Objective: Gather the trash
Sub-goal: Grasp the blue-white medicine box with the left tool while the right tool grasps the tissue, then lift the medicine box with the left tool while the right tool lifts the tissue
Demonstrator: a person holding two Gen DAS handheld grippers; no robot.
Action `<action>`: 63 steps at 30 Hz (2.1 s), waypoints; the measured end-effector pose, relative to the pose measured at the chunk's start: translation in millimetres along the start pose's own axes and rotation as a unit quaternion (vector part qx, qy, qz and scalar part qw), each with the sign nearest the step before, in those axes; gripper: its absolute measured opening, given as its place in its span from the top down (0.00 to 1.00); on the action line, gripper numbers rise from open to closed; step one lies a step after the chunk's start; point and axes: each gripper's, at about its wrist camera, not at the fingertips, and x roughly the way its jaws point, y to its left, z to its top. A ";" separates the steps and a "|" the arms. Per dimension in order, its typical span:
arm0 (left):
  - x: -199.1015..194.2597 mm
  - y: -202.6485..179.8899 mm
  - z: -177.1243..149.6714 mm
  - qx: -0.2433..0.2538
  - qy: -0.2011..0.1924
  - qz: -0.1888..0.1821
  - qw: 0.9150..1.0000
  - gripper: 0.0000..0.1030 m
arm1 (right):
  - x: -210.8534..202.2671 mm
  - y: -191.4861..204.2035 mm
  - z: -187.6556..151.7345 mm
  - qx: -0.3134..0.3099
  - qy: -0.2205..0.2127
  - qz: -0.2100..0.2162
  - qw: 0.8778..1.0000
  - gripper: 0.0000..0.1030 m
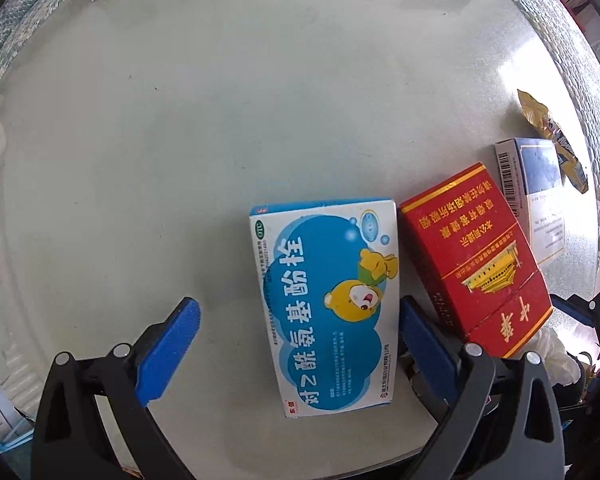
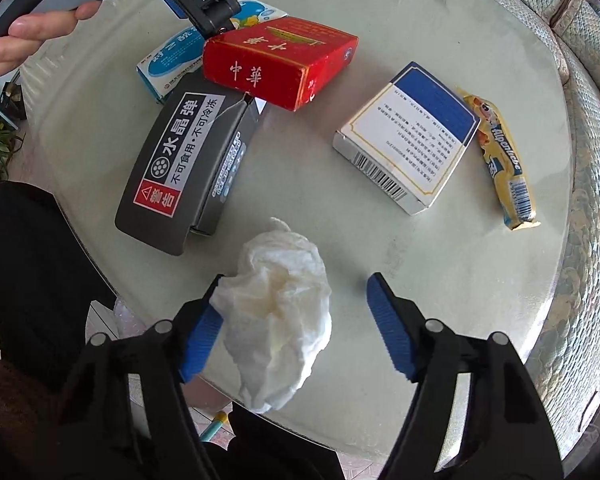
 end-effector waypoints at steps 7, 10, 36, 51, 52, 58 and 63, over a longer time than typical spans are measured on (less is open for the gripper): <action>1.2 -0.4 20.8 0.003 0.001 0.001 1.000 0.20 | -2.8 -0.5 0.0 0.003 -0.005 -0.003 1.000 0.58; -1.5 0.6 22.0 0.002 -0.001 0.001 1.000 0.27 | -1.5 1.4 2.8 0.003 -0.006 -0.003 1.000 0.62; -66.2 -6.4 -25.9 -0.023 -0.045 0.002 0.999 0.42 | -93.6 8.0 -3.1 0.052 -0.085 -0.057 0.993 0.72; -93.5 -38.1 -101.2 -0.010 -0.082 0.009 0.997 0.42 | -133.7 48.2 -18.9 0.031 -0.113 -0.074 0.990 0.72; -92.2 -40.3 -109.5 -0.008 -0.083 0.008 0.996 0.42 | -135.6 52.1 -21.4 0.029 -0.114 -0.074 0.990 0.72; -101.6 -47.4 -165.2 0.006 -0.095 -0.003 0.995 0.42 | -142.8 79.1 -39.8 0.016 -0.120 -0.071 0.990 0.72; -88.3 -60.8 -195.2 0.009 -0.099 -0.013 0.995 0.42 | -137.1 100.8 -57.5 0.013 -0.120 -0.055 0.991 0.72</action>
